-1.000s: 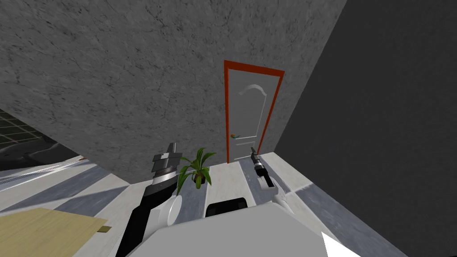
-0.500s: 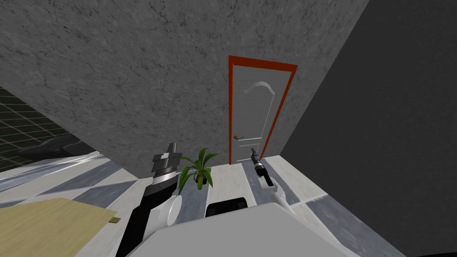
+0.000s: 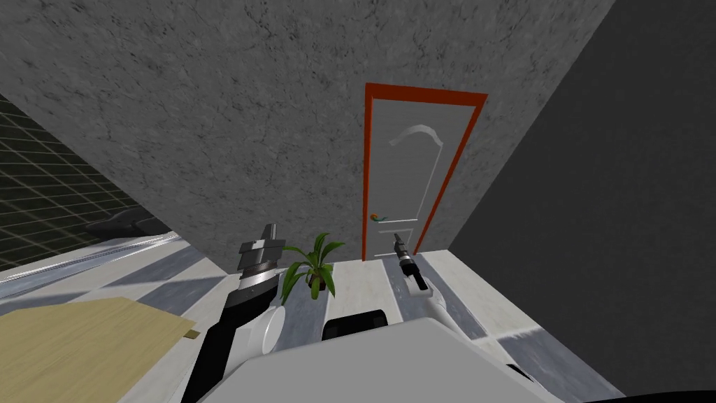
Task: Pull the door open
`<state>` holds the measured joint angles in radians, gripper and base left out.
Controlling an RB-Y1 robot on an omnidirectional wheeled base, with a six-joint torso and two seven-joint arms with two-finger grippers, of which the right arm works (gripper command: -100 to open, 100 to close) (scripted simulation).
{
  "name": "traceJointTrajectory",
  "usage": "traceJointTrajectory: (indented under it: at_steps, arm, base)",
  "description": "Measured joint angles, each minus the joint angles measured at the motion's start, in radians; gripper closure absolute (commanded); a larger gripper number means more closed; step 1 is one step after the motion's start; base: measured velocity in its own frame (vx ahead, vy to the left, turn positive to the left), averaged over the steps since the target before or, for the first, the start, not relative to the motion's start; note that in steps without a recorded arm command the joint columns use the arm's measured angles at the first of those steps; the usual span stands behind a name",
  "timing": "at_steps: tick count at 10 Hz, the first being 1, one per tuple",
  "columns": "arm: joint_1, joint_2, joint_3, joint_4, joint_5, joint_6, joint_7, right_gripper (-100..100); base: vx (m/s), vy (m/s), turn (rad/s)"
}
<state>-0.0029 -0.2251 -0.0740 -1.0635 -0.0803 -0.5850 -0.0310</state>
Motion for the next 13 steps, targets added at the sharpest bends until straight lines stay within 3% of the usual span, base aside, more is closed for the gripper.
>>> traceJointTrajectory:
  at_steps: [5,13]
  arm:
    - [-0.057,-0.017,-0.003,0.136,-0.022,-0.031,-0.006,-100]
    - [-0.134,-0.047,-0.007,0.306,-0.052,-0.062,-0.021,-100]
  base:
    - [0.096,-0.021,0.115]
    - [0.068,-0.02,0.084]
